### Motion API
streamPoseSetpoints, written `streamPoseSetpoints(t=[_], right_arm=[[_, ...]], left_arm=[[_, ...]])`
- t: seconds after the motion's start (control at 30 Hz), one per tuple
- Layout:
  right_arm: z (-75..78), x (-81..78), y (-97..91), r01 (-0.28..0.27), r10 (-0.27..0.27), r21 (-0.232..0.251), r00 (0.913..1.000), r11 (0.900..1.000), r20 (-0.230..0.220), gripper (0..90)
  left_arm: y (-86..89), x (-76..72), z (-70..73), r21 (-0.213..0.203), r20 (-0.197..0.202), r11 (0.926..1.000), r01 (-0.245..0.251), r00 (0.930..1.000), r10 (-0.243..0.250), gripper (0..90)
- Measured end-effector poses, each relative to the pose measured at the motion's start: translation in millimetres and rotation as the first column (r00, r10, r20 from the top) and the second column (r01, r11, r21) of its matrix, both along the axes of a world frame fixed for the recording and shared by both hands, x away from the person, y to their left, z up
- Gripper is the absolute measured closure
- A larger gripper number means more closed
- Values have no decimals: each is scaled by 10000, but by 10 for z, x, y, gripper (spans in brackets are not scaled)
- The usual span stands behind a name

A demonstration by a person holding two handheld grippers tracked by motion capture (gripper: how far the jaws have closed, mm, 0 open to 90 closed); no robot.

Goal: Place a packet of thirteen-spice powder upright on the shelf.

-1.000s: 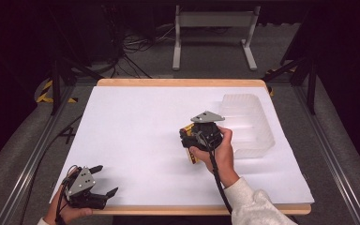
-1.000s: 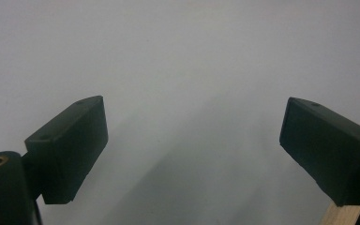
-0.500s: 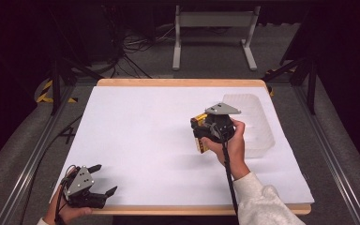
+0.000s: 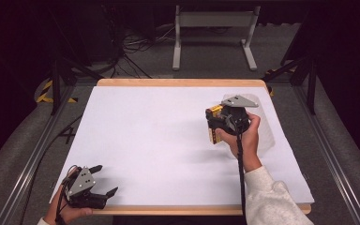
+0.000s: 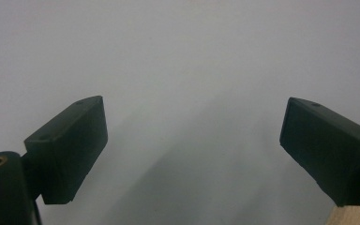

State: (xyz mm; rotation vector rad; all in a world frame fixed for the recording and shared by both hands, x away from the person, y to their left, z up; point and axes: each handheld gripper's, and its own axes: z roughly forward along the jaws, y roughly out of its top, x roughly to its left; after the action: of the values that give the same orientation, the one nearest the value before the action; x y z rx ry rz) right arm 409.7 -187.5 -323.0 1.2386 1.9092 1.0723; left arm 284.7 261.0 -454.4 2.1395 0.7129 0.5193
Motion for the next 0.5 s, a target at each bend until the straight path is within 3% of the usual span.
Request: streamPoseSetpoints(t=[0.5], right_arm=[[-57,54,-265,594,-596,248,9982,9979,64,323]], left_arm=[[-8,2,-7,62,-34,9999,89,10000,-89,86]])
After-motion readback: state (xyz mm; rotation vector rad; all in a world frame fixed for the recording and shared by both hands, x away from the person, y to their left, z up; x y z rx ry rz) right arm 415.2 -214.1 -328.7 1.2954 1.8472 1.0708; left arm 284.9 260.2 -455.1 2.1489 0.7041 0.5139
